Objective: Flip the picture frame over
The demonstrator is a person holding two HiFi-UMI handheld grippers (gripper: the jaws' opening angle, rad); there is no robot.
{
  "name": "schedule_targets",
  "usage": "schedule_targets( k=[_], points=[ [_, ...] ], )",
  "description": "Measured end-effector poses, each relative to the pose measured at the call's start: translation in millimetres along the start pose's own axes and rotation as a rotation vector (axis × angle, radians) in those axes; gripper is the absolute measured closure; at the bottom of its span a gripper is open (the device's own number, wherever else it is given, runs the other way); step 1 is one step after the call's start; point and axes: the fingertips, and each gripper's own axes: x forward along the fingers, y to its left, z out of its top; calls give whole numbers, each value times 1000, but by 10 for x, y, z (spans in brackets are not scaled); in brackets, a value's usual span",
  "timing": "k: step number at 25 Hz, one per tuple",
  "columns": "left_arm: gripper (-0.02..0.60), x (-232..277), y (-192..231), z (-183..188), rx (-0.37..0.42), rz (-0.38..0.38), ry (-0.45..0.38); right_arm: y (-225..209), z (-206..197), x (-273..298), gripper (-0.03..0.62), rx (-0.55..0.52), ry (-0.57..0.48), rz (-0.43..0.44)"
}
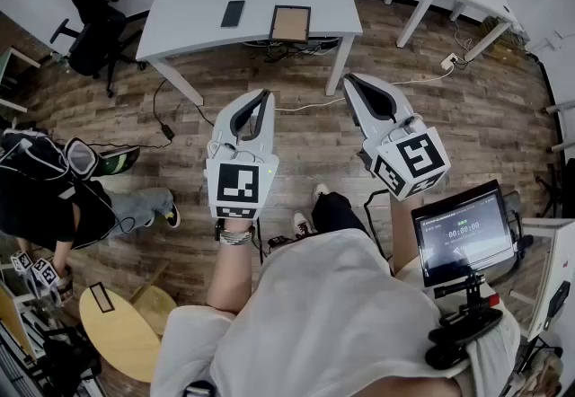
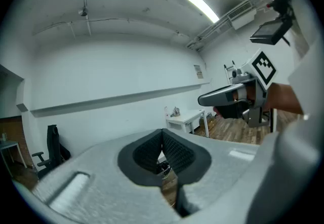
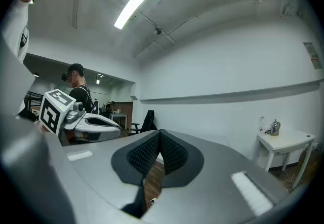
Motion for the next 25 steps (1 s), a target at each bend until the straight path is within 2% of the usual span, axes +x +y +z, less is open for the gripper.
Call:
schedule_targets(
  k=[13, 20, 25],
  points=[
    [575, 16, 116, 20, 2, 4, -17, 87, 34, 80, 592, -27, 0, -8],
    [575, 643, 460, -155, -20, 2, 29, -363, -158, 699, 592, -6, 49, -2],
    [575, 683, 448, -188, -9, 12, 26, -431, -252, 733, 592, 3, 52, 4]
  ],
)
